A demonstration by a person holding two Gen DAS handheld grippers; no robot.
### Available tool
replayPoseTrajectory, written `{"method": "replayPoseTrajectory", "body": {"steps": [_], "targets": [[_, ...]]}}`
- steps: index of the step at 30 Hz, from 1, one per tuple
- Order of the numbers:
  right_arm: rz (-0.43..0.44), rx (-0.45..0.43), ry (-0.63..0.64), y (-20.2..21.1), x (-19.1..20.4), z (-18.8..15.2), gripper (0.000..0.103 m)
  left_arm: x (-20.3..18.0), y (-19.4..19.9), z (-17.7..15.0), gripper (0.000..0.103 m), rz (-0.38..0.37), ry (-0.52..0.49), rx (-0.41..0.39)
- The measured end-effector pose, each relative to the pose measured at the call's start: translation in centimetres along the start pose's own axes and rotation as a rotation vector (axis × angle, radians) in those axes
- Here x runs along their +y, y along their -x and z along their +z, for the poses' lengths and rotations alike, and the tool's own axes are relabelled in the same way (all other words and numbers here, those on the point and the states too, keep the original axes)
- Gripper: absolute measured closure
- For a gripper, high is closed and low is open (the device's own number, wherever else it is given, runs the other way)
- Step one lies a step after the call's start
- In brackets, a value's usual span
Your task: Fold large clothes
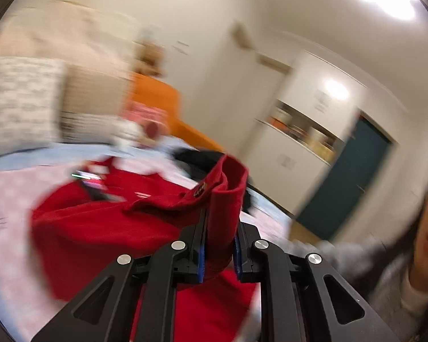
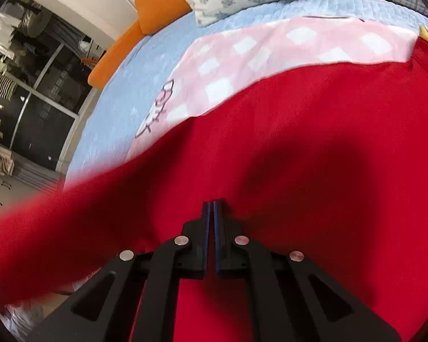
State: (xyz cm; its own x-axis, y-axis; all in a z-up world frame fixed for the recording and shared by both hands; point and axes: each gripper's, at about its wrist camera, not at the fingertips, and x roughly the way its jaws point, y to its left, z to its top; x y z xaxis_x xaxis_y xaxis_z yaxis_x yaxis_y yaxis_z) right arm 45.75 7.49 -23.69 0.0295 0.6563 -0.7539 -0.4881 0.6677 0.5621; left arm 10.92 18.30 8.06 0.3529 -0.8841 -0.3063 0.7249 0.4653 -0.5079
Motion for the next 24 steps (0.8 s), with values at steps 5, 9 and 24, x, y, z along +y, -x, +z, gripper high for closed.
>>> {"method": "replayPoseTrajectory", "body": {"steps": [5, 9, 24], "targets": [[0.022, 0.003, -0.003, -0.5, -0.7, 0.8, 0.103, -3.1, -7.2, -5.6, 0.084, -0.199, 0.014, 0.131], [0.001, 0.025, 0.052, -0.3, -0.3, 1.1, 0.103, -2.1, -11.3, -10.2, 0.084, -0.266, 0.133, 0.184], [0.014, -0.020, 0.073, 8.5, -0.3, -3.1, 0.036, 0.3, -16.1, -16.8, 0.084, -0.143, 0.191, 0.165]]}}
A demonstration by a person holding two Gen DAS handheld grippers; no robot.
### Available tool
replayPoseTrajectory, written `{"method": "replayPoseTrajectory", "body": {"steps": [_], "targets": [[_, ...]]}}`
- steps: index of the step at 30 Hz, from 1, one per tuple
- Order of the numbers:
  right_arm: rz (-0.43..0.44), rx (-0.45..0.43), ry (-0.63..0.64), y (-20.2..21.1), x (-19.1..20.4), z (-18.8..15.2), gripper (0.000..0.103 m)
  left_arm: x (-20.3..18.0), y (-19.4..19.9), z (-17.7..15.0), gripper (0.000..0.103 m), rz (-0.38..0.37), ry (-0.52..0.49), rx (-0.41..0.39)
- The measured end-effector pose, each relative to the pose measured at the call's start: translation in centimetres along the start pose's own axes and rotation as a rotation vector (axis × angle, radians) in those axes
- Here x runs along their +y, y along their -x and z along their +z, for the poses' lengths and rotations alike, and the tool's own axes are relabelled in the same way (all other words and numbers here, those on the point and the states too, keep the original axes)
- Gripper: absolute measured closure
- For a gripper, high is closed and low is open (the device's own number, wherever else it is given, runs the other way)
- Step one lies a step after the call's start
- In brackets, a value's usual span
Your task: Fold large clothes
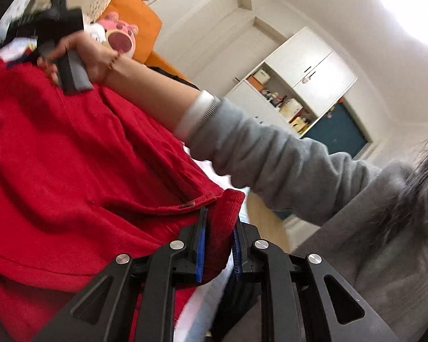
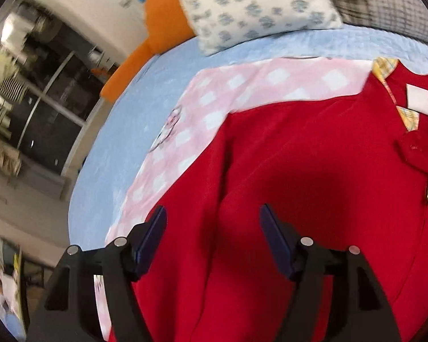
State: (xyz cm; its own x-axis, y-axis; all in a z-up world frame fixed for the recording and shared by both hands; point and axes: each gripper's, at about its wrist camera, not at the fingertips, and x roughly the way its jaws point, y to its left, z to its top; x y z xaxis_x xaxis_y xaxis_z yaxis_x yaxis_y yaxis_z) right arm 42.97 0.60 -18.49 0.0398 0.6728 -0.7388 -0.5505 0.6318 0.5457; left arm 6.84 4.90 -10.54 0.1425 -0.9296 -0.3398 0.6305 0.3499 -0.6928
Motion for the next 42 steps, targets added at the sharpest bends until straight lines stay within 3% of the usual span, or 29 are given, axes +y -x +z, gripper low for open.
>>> {"method": "replayPoseTrajectory", "body": {"steps": [4, 7, 8, 9, 11, 12, 13, 17, 22, 25, 31, 32, 34, 35, 36, 37, 39, 42], "targets": [[0.039, 0.130, -0.024, -2.5, 0.2, -2.6, 0.037, -1.5, 0.2, -0.2, 0.084, 0.064, -0.054, -0.009], [0.065, 0.143, -0.034, -3.4, 0.4, -3.3, 0.040, -2.5, 0.8, 0.1, 0.083, 0.077, -0.064, -0.020], [0.098, 0.143, -0.047, -3.3, 0.3, -3.5, 0.050, -2.6, 1.0, 0.1, 0.083, 0.081, -0.068, -0.025], [0.164, 0.156, -0.093, -3.7, 0.1, -3.4, 0.072, -2.8, 1.2, 0.6, 0.083, 0.084, -0.070, -0.028], [0.174, 0.145, -0.108, -3.8, 0.0, -3.2, 0.082, -3.0, 1.5, 0.8, 0.083, 0.089, -0.076, -0.039], [0.158, 0.140, -0.094, -3.9, 0.2, -3.1, 0.099, -3.5, 1.5, 0.8, 0.082, 0.093, -0.082, -0.042], [0.146, 0.136, -0.088, -3.8, 0.4, -3.0, 0.100, -4.0, 1.6, 0.9, 0.082, 0.102, -0.093, -0.044], [0.099, 0.007, -0.080, -0.5, 0.7, -1.5, 0.100, -5.6, 0.8, 1.4, 0.080, 0.164, -0.154, -0.023], [0.072, -0.104, -0.066, 4.9, 0.0, -0.3, 0.100, -5.6, -2.1, 0.7, 0.078, 0.191, -0.197, 0.071], [0.015, -0.113, -0.058, 7.1, -1.1, -1.2, 0.100, -5.2, -4.0, -0.5, 0.076, 0.232, -0.224, 0.138], [-0.084, -0.068, -0.103, 5.8, -4.2, -4.8, 0.100, -3.6, -6.6, -3.1, 0.076, 0.250, -0.191, 0.236], [-0.095, -0.062, -0.110, 5.8, -5.0, -5.7, 0.100, -3.4, -6.7, -3.6, 0.074, 0.254, -0.179, 0.251], [-0.125, -0.043, -0.109, 4.1, -5.2, -5.9, 0.097, -3.4, -6.9, -3.9, 0.059, 0.266, -0.162, 0.260], [-0.141, -0.031, -0.102, 3.9, -5.7, -6.6, 0.095, -3.5, -6.9, -4.1, 0.044, 0.269, -0.154, 0.255], [-0.160, -0.024, -0.097, 3.7, -5.6, -7.1, 0.086, -3.8, -6.9, -4.2, 0.035, 0.276, -0.157, 0.247], [-0.157, -0.023, -0.087, 3.9, -5.3, -7.7, 0.080, -4.1, -6.8, -4.2, 0.033, 0.286, -0.162, 0.236], [-0.174, -0.036, -0.044, 5.3, -4.2, -9.1, 0.045, -4.5, -5.5, -4.1, 0.026, 0.287, -0.142, 0.193], [-0.205, -0.065, 0.043, 8.8, -1.8, -12.4, 0.044, -4.1, -2.0, -2.8, 0.018, 0.282, -0.087, 0.085]]}}
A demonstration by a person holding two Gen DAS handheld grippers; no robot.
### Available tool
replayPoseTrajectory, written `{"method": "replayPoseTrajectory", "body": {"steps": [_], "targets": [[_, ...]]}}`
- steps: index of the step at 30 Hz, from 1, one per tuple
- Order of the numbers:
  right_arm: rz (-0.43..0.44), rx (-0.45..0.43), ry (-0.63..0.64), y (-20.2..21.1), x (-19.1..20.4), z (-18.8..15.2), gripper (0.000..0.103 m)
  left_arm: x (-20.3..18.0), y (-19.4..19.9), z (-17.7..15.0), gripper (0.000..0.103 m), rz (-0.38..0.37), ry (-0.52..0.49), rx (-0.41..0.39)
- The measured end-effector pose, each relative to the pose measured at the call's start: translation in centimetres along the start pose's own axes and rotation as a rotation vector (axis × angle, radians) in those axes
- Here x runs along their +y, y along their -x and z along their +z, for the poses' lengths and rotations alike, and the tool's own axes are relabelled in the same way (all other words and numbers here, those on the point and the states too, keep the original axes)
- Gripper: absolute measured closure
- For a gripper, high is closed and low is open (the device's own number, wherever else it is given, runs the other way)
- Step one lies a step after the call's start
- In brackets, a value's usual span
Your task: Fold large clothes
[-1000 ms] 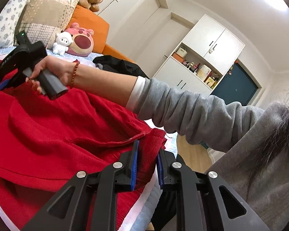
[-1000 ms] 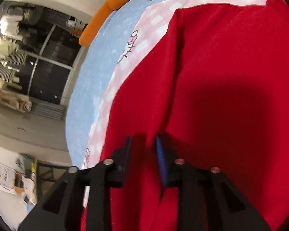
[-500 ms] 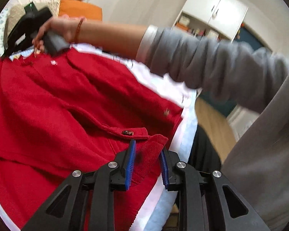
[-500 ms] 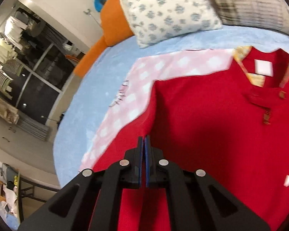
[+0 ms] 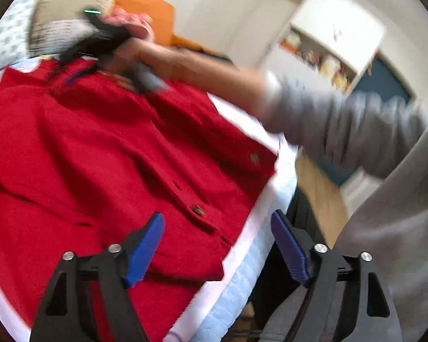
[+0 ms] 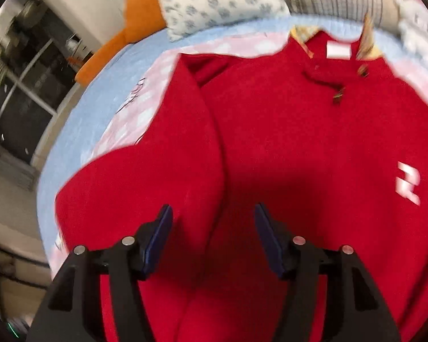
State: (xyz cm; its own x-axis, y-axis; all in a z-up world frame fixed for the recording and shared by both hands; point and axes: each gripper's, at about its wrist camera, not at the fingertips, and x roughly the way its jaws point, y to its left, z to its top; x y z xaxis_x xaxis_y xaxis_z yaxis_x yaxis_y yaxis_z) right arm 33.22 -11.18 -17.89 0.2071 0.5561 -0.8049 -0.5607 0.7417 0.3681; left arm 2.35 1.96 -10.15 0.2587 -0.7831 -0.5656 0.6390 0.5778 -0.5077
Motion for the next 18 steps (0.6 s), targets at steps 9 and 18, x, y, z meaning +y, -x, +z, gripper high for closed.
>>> {"method": "replayPoseTrajectory", "body": {"steps": [9, 18], "targets": [[0.119, -0.079, 0.063, 10.4, 6.4, -16.4, 0.034, 14.3, 9.1, 4.4, 0.014, 0.359, 0.308, -0.198], [0.103, -0.003, 0.036, 9.3, 9.9, -23.8, 0.034, 23.9, 5.6, 7.8, 0.015, 0.348, 0.545, -0.248]]}}
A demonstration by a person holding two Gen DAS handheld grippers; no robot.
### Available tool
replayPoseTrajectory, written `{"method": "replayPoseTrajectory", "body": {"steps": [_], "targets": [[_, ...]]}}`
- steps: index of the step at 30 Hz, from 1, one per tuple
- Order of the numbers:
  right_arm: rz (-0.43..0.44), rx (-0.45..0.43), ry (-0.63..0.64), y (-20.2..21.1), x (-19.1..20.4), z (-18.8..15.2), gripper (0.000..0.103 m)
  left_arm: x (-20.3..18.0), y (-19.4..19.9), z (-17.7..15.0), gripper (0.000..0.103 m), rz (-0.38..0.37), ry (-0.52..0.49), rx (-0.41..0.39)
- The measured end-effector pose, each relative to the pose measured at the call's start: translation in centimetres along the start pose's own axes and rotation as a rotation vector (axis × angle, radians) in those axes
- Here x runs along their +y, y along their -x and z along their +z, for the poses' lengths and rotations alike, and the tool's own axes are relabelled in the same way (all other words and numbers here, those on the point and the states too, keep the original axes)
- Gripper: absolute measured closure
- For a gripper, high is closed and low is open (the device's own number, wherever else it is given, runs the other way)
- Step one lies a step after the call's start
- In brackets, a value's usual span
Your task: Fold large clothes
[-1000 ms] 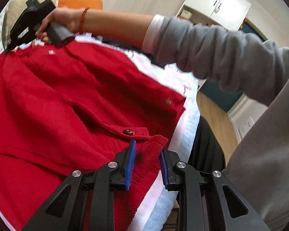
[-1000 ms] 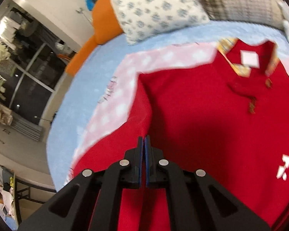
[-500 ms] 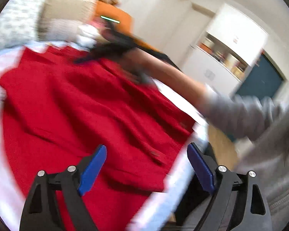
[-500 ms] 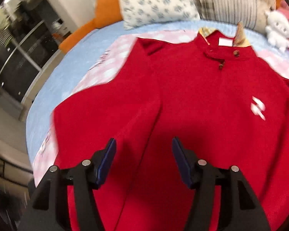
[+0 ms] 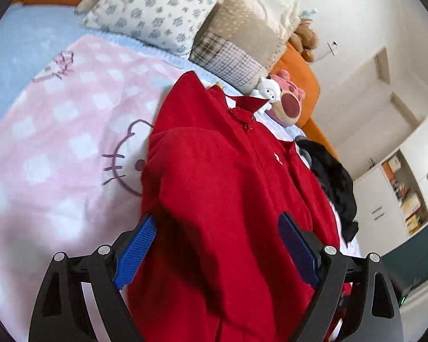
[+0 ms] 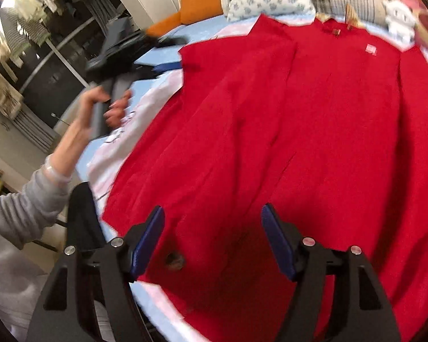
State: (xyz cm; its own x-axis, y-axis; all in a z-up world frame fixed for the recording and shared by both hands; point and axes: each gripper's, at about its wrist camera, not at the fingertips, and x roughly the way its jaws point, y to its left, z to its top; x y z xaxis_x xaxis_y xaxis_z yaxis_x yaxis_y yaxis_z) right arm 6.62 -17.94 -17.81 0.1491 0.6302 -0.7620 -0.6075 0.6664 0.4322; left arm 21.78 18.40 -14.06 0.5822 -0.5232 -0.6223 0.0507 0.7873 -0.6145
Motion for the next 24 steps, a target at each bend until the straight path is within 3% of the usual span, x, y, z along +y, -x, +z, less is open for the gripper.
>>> {"method": "replayPoseTrajectory", "body": {"steps": [1, 2, 3, 4, 5, 6, 10, 13, 16, 19, 22, 24], "targets": [[-0.001, 0.020, -0.009, -0.7, -0.1, 0.0, 0.034, 0.3, -0.5, 0.4, 0.018, 0.007, -0.001, 0.004], [-0.008, 0.043, -0.015, -1.4, -0.2, -0.2, 0.033, 0.4, -1.3, 0.6, 0.028, 0.016, -0.003, 0.017], [-0.011, 0.044, -0.018, -1.8, -0.3, -0.3, 0.037, 0.7, -1.9, 0.7, 0.045, 0.030, 0.011, 0.033], [0.010, 0.043, -0.026, -1.9, -0.3, -0.3, 0.043, 1.1, -2.4, 0.7, 0.056, 0.037, 0.035, 0.044], [0.015, 0.043, -0.034, -1.8, -0.3, -0.3, 0.050, 1.7, -2.7, 0.8, 0.087, 0.037, 0.062, 0.051], [0.016, 0.033, -0.044, -1.4, -0.3, -0.3, 0.055, 2.5, -2.9, 0.9, 0.093, 0.032, 0.093, 0.063], [0.134, -0.029, -0.102, 1.1, -0.8, -0.7, 0.065, 4.0, -1.6, 0.8, 0.094, 0.027, 0.112, 0.059], [0.128, -0.026, -0.102, 1.3, -0.9, -1.2, 0.065, 5.1, 0.5, 1.6, 0.094, 0.056, 0.125, 0.018], [0.147, -0.011, -0.173, -0.5, -2.4, -2.0, 0.065, 7.2, 1.0, 1.6, 0.093, 0.055, 0.180, 0.033], [0.146, -0.036, -0.180, -0.9, -2.6, -2.6, 0.064, 7.6, -0.4, 0.6, 0.092, 0.143, 0.137, 0.074], [0.124, -0.045, -0.152, -0.1, -1.6, -2.7, 0.053, 8.1, -0.8, -0.3, 0.082, 0.151, 0.159, 0.072], [0.072, -0.034, -0.119, 1.0, -0.8, -2.7, 0.032, 7.4, -0.2, -0.9, 0.061, 0.175, 0.128, 0.072]]}}
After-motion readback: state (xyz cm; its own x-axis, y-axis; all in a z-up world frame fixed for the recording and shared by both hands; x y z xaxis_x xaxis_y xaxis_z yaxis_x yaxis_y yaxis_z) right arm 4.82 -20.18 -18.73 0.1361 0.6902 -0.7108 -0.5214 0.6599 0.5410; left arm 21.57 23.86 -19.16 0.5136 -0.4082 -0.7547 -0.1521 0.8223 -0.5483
